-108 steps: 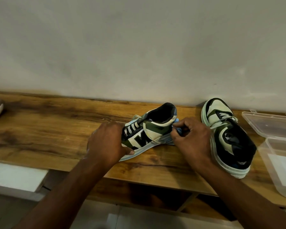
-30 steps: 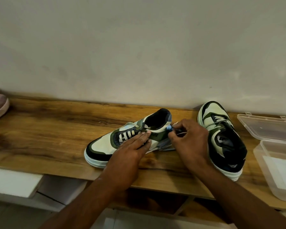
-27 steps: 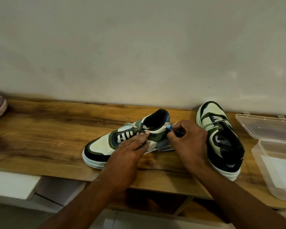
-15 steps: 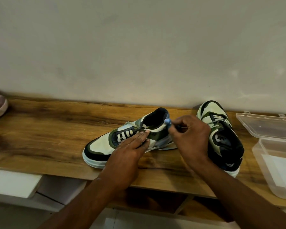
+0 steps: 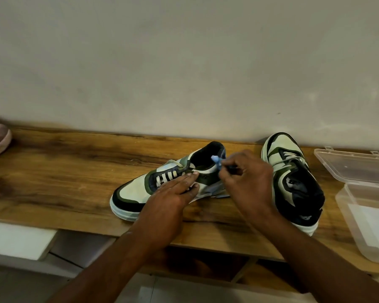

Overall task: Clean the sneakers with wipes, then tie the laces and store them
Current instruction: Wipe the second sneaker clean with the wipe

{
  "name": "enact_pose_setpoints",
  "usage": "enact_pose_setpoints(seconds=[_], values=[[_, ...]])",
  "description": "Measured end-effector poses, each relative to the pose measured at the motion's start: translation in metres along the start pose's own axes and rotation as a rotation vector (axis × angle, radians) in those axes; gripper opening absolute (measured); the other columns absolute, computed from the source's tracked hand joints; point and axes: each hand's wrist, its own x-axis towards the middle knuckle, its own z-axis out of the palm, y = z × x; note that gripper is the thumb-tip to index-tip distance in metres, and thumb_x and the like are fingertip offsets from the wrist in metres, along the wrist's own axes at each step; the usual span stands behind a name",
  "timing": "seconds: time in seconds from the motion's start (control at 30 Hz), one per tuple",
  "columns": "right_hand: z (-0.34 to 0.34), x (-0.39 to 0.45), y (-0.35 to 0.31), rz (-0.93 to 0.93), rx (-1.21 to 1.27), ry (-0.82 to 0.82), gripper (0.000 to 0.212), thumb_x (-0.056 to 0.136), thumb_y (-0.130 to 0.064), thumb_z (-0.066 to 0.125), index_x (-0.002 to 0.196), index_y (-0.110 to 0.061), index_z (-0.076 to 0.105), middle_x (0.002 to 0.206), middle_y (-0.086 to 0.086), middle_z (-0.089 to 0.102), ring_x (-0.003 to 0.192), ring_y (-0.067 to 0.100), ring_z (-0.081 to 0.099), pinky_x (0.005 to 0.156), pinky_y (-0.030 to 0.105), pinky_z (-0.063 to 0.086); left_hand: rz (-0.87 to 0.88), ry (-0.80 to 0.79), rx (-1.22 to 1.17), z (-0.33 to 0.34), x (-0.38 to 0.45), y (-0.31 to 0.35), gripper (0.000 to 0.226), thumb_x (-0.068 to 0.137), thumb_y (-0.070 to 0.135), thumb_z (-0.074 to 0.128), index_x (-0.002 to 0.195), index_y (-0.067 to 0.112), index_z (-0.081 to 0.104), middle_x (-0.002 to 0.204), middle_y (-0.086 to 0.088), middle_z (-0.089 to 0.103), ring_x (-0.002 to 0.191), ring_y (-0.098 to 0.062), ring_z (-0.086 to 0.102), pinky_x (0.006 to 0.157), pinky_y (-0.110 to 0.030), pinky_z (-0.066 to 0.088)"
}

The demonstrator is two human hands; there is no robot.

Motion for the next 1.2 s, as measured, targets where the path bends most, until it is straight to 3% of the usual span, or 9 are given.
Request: enact_pose_setpoints(seconds=[0.07,0.13,0.37,0.63,0.73,0.9,1.07,1.2], values=[[-0.006,0.014,0.009,0.062,0.038,0.118,0.013,0.078,-0.003,0.079,0.083,-0.014,0.077,0.084,-0.005,0.069,0.076,0.009,0.066,0.069,0.037,0.059,0.004,-0.001,-0.001,0.001,-0.001,-0.001,0.087,0.075,-0.009,0.078,0.15,0.023,0.05,0.166,0.008,0.029,0.152,-0.017,0.031,0.12,-0.047,0.037],[-0.005,0.015,0.011,0.063,0.054,0.138,0.013,0.079,-0.001,0.079,0.084,-0.013,0.077,0.085,-0.004,0.07,0.078,0.01,0.068,0.071,0.039,0.06,0.006,-0.004,-0.008,0.001,-0.001,0.0,0.086,0.075,-0.009,0.079,0.15,0.023,0.05,0.167,0.008,0.028,0.152,-0.018,0.032,0.12,-0.048,0.038],[0.003,-0.009,-0.007,-0.136,-0.04,-0.124,0.021,0.073,0.004,0.083,0.085,-0.012,0.075,0.091,-0.002,0.07,0.078,0.008,0.065,0.069,0.02,0.057,0.002,0.0,-0.007,0.001,-0.001,-0.001,0.089,0.074,-0.01,0.078,0.15,0.024,0.048,0.166,0.005,0.032,0.152,-0.02,0.034,0.119,-0.049,0.039],[0.0,0.014,0.012,0.032,0.048,0.11,0.013,0.079,0.0,0.077,0.084,-0.012,0.076,0.085,-0.004,0.07,0.077,0.012,0.068,0.069,0.04,0.06,0.024,0.021,-0.008,0.004,-0.003,-0.004,0.087,0.074,-0.009,0.078,0.15,0.023,0.051,0.166,0.007,0.031,0.152,-0.017,0.032,0.12,-0.046,0.038],[0.001,0.004,0.008,-0.002,0.031,0.053,0.012,0.077,0.0,0.078,0.081,-0.011,0.074,0.084,-0.002,0.069,0.074,0.013,0.066,0.064,0.038,0.059,0.037,0.018,-0.018,0.004,-0.003,-0.008,0.086,0.075,-0.009,0.078,0.15,0.024,0.05,0.167,0.007,0.031,0.152,-0.018,0.033,0.119,-0.048,0.04],[0.004,-0.016,-0.006,-0.118,-0.037,-0.146,0.02,0.073,-0.001,0.084,0.08,-0.016,0.073,0.086,-0.005,0.068,0.074,0.005,0.063,0.064,0.022,0.056,0.095,-0.015,-0.033,-0.007,-0.003,-0.021,0.082,0.08,-0.005,0.078,0.15,0.027,0.049,0.166,0.009,0.032,0.152,-0.016,0.033,0.12,-0.045,0.038],[-0.005,0.003,0.013,0.159,0.031,0.03,0.015,0.074,-0.006,0.083,0.079,-0.018,0.075,0.078,-0.008,0.069,0.069,0.008,0.066,0.063,0.033,0.058,0.167,-0.014,-0.05,-0.011,-0.007,-0.032,0.081,0.077,-0.002,0.084,0.148,0.025,0.055,0.162,0.007,0.041,0.15,-0.013,0.036,0.12,-0.041,0.036],[0.002,-0.001,0.013,0.335,0.066,-0.05,0.015,0.076,-0.008,0.081,0.085,-0.02,0.076,0.078,-0.011,0.072,0.068,0.002,0.068,0.065,0.025,0.06,0.176,-0.015,-0.053,-0.011,-0.009,-0.038,0.077,0.079,0.003,0.084,0.148,0.026,0.056,0.16,0.009,0.044,0.149,-0.009,0.036,0.12,-0.038,0.033]])
